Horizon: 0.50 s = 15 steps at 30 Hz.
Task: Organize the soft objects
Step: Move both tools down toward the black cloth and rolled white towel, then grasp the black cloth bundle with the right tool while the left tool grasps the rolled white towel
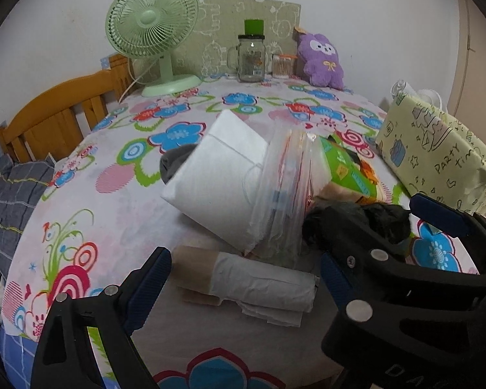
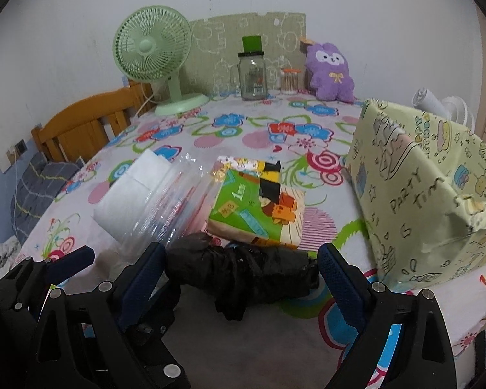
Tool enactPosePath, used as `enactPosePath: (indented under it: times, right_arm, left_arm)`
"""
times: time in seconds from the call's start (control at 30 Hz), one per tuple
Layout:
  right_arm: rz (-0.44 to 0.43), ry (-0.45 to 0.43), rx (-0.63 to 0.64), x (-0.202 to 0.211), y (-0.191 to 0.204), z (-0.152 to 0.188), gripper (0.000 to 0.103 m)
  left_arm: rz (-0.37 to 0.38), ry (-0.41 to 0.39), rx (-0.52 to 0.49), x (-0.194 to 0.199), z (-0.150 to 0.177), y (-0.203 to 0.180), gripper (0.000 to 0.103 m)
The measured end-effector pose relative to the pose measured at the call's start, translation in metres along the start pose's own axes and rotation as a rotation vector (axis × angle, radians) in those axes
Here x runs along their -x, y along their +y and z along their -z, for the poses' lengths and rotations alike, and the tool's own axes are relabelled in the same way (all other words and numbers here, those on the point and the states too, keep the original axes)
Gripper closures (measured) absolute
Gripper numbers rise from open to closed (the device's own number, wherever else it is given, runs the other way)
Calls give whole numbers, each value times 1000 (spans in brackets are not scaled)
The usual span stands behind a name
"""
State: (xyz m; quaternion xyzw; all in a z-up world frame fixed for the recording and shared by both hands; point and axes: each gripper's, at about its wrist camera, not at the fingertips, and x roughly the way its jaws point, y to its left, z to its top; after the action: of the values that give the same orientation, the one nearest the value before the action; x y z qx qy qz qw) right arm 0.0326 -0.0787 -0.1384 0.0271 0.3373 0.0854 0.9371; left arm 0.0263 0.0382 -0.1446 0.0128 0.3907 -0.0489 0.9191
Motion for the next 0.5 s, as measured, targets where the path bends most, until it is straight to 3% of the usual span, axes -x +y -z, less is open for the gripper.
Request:
enactPosePath:
  times: [0.23,0.5]
  right_arm:
    - [3,18,8,-10,-1,0,7]
    - [-10,42,-8,-19,-5,1,8]
  left_arm:
    - [-16,38,4,-12,0,-2,13]
    - [-26,27,-2,-14,-1,-4,16]
